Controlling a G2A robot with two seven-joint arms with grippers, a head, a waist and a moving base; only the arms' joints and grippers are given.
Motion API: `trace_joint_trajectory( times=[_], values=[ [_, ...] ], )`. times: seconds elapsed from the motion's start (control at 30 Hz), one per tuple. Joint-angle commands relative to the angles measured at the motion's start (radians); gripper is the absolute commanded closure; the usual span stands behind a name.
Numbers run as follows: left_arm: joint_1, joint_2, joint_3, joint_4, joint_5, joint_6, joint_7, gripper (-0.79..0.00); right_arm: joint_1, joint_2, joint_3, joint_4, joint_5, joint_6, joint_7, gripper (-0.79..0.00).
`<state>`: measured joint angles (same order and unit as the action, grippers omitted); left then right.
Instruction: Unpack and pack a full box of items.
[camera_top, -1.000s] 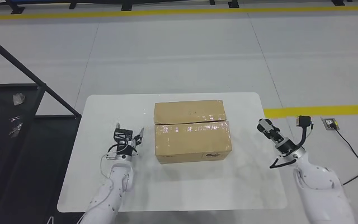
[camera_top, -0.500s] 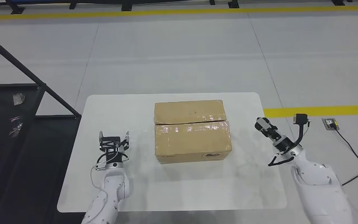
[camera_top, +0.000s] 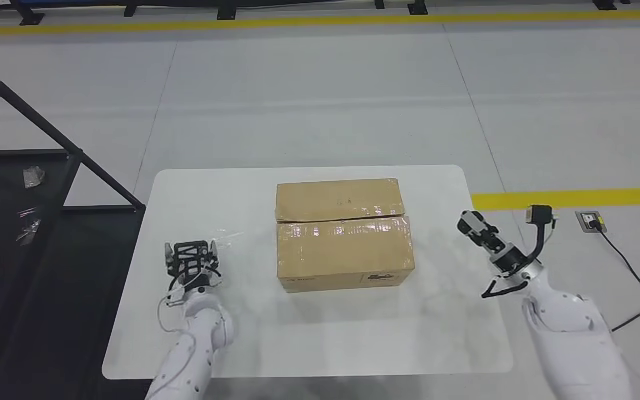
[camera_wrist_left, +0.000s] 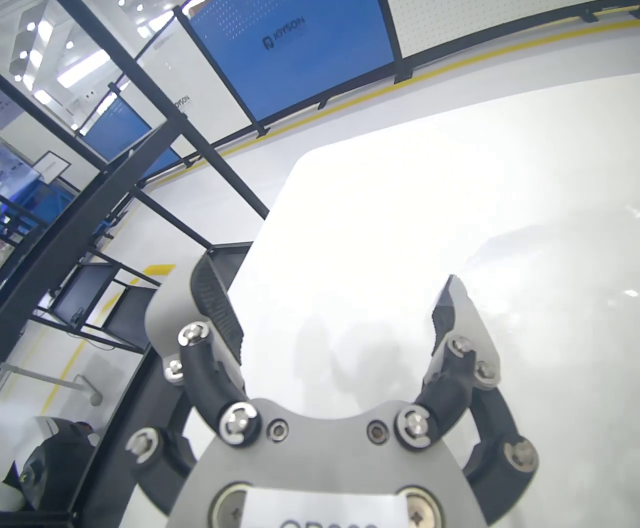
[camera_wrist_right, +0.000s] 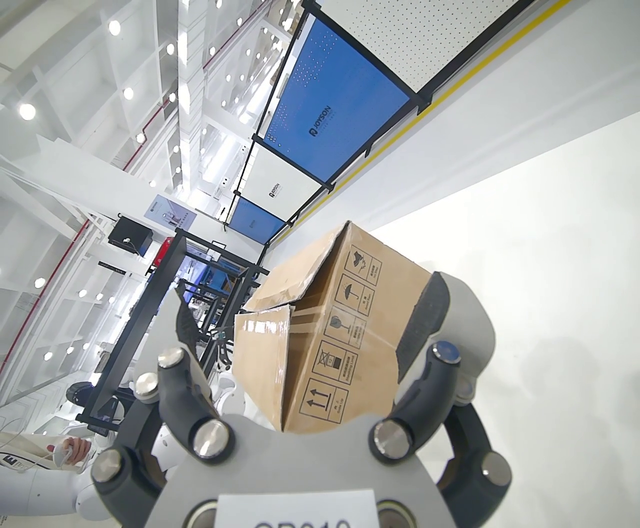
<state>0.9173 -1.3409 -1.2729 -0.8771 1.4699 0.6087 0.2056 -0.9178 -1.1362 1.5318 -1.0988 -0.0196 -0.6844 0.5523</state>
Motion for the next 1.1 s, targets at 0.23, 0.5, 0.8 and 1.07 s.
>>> trace_joint_trajectory(
  times=[0.23, 0.5, 0.8, 1.07],
  values=[
    [-0.034, -0.009, -0.032, 0.053, -0.026, 0.054, -0.023, -0.785, 0.010, 0.003, -0.015, 0.009, 0.003, -0.003, -0.003, -0.785],
    [-0.040, -0.017, -0.062, 0.060, -0.056, 0.106, -0.044, -0.785, 0.015, 0.007, -0.020, 0.016, 0.007, -0.008, -0.007, -0.785],
    [-0.029, -0.024, -0.047, 0.079, -0.024, 0.052, -0.089, -0.785, 0.022, 0.010, -0.033, 0.024, 0.013, -0.007, -0.008, -0.785],
    [0.041, -0.013, -0.052, 0.010, 0.046, -0.023, -0.132, -0.785, 0.037, 0.011, -0.049, 0.034, 0.014, -0.006, -0.012, -0.785]
  ],
)
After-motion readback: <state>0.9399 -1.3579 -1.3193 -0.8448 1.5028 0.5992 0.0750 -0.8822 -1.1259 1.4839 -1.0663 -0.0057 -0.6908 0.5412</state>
